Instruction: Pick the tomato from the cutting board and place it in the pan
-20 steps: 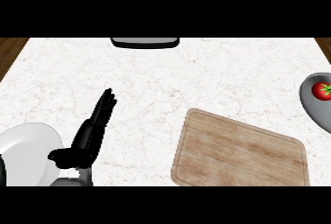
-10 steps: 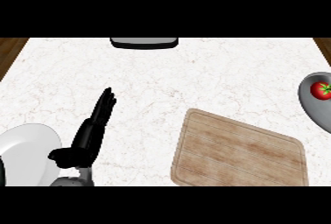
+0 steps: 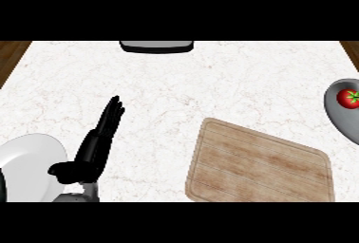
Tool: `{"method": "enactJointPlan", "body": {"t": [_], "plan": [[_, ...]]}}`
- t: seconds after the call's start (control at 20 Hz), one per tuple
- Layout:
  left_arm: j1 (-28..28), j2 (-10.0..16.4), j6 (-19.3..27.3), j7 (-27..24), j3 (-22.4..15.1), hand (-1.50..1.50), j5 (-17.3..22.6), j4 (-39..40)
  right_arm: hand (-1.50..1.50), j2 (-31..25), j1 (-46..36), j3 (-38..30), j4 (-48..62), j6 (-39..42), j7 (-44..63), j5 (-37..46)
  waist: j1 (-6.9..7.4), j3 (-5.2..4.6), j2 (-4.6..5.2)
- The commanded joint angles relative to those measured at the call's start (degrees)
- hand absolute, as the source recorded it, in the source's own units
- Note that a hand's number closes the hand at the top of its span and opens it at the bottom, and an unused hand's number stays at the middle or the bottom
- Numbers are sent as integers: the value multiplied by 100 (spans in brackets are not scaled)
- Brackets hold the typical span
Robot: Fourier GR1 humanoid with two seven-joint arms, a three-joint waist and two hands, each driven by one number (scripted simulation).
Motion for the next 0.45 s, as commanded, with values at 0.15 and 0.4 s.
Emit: {"method": "enactJointPlan", "body": {"t": [0.15,0.4], "plan": [[-217,-18,74,345,8,0,-18,-82,-150,188,283,243,-3,308,-832,28,-12,-1,-7],[-206,8,6,140,92,0,12,83,-150,-41,118,324,-42,-84,-855,24,9,-1,-2]]}}
